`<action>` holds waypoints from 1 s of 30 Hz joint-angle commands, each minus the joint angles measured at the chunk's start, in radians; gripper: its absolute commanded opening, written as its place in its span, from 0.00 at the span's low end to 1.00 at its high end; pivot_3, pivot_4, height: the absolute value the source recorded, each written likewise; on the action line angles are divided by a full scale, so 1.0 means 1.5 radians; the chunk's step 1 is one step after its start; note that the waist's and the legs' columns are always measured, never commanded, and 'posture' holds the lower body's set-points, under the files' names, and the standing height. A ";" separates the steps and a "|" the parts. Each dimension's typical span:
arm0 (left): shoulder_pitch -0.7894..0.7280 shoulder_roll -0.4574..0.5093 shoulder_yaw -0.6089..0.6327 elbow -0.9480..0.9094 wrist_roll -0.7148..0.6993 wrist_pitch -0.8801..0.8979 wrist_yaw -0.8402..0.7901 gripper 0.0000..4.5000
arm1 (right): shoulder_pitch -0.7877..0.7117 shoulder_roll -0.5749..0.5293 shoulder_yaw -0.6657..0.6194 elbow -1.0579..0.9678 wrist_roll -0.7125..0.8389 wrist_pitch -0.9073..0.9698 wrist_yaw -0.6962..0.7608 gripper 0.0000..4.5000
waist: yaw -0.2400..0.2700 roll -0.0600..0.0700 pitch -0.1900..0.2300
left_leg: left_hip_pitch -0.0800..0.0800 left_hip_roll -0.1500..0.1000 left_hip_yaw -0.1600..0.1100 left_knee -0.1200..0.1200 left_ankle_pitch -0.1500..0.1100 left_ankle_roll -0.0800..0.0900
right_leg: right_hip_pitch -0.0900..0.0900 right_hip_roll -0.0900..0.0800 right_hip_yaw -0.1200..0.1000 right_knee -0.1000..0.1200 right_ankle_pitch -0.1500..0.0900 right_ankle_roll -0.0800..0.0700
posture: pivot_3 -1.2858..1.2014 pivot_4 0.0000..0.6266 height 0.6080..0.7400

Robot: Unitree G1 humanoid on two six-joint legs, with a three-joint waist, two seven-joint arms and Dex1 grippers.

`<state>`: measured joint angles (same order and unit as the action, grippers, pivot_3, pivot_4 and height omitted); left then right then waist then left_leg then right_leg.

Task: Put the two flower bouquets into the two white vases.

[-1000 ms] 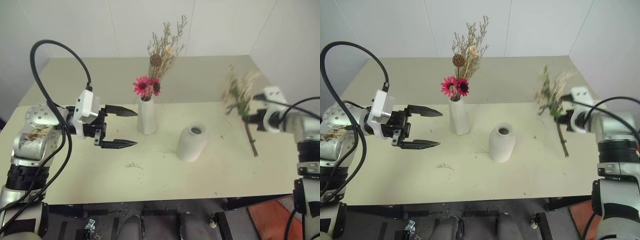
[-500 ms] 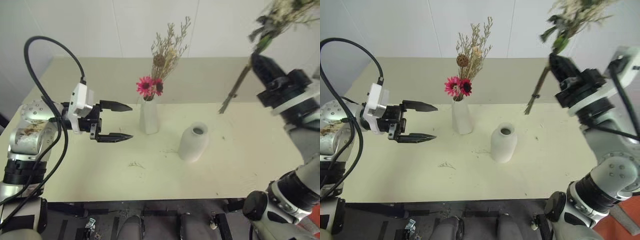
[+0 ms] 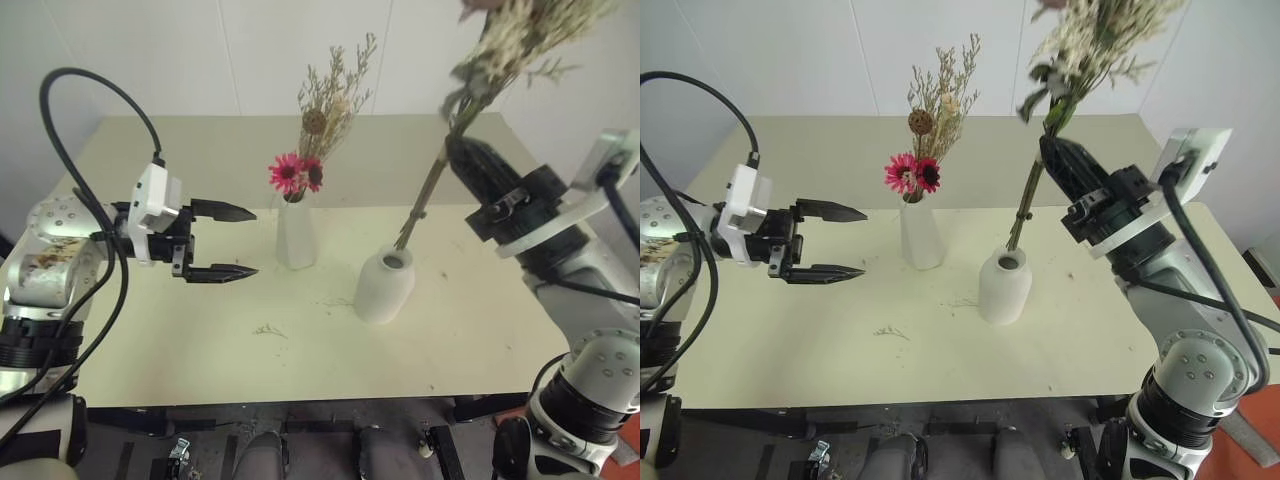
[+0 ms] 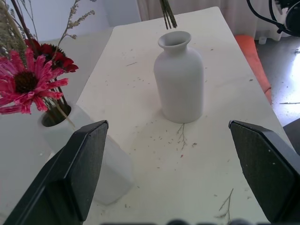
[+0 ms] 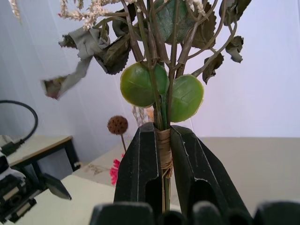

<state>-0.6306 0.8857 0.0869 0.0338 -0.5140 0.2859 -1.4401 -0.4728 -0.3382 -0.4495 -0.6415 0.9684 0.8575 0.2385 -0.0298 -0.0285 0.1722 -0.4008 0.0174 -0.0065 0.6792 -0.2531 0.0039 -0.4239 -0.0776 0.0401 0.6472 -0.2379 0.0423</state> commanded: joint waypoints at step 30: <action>0.002 -0.005 0.018 -0.038 -0.007 -0.004 0.022 1.00 | 0.207 0.006 0.196 -0.016 -0.205 -0.319 0.120 0.61 | -0.004 0.000 0.000 | 0.001 0.000 0.000 0.000 0.000 0.000 | 0.000 0.000 0.000 0.000 0.000 0.000 | 0.52 0.24 1.00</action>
<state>-0.6034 0.8752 0.0998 -0.0226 -0.5156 0.3012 -1.4050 -0.1674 -0.3173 -0.1339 -0.6063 0.6415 0.4025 0.4050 -0.0359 -0.0285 0.1722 -0.3998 0.0176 -0.0063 0.6790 -0.2531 0.0039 -0.4236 -0.0772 0.0403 0.6474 -0.2380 0.0423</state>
